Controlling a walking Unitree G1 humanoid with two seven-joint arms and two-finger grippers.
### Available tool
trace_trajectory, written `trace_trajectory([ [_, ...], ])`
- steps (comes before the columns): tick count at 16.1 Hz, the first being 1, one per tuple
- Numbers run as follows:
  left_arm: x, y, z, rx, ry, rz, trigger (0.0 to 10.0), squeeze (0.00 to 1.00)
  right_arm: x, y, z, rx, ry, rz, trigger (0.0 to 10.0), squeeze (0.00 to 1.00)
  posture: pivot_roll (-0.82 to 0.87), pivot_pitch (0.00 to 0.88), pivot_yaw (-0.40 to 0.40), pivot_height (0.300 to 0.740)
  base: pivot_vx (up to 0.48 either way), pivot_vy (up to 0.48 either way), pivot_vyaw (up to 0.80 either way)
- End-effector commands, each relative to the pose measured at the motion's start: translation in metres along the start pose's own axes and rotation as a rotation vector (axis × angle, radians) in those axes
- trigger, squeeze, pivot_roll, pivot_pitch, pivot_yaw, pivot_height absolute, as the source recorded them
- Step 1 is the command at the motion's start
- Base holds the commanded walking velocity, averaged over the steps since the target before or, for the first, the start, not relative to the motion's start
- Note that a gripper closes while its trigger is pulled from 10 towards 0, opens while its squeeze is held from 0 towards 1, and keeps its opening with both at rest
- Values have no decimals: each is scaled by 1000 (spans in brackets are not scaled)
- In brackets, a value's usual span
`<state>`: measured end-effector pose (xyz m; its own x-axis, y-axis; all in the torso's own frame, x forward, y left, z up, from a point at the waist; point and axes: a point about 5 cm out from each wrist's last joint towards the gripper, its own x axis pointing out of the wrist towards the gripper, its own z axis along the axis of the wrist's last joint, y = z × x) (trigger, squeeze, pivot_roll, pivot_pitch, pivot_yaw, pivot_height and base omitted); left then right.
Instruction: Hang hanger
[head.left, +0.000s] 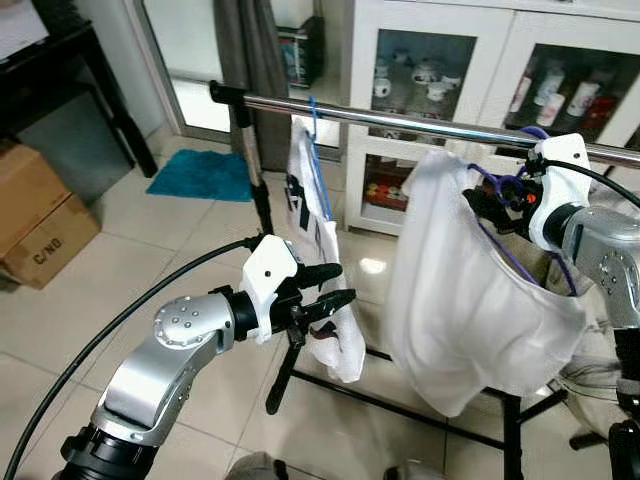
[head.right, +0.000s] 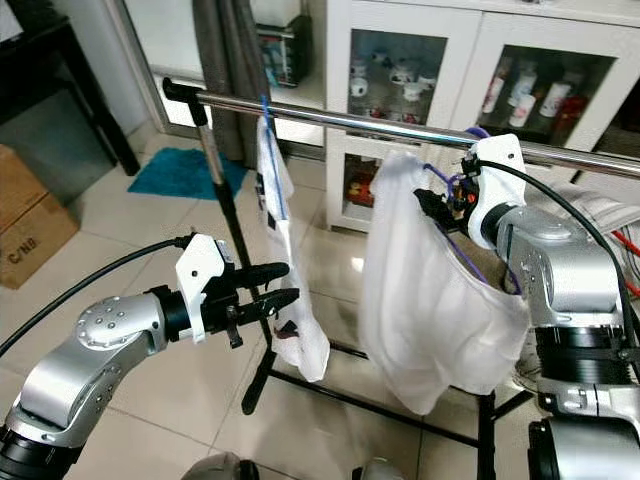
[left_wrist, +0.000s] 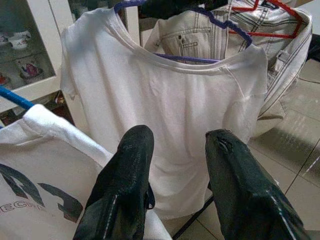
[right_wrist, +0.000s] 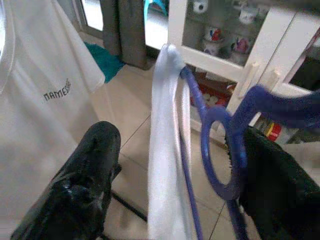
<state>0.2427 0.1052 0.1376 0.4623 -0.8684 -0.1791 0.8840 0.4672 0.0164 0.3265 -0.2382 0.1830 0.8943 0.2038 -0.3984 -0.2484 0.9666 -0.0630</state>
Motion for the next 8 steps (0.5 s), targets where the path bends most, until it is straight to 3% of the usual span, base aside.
trace_trajectory([
  [1, 1, 3, 3, 7, 4, -8, 10000, 0, -1, -4, 5, 2, -8, -1, 0, 0, -50, 0, 40, 740, 0, 0, 0],
  [8, 1, 3, 2, 4, 11, -15, 10000, 0, -2, -11, 5, 26, 2, -19, 0, 0, -54, 0, 46, 740, 0, 0, 0],
])
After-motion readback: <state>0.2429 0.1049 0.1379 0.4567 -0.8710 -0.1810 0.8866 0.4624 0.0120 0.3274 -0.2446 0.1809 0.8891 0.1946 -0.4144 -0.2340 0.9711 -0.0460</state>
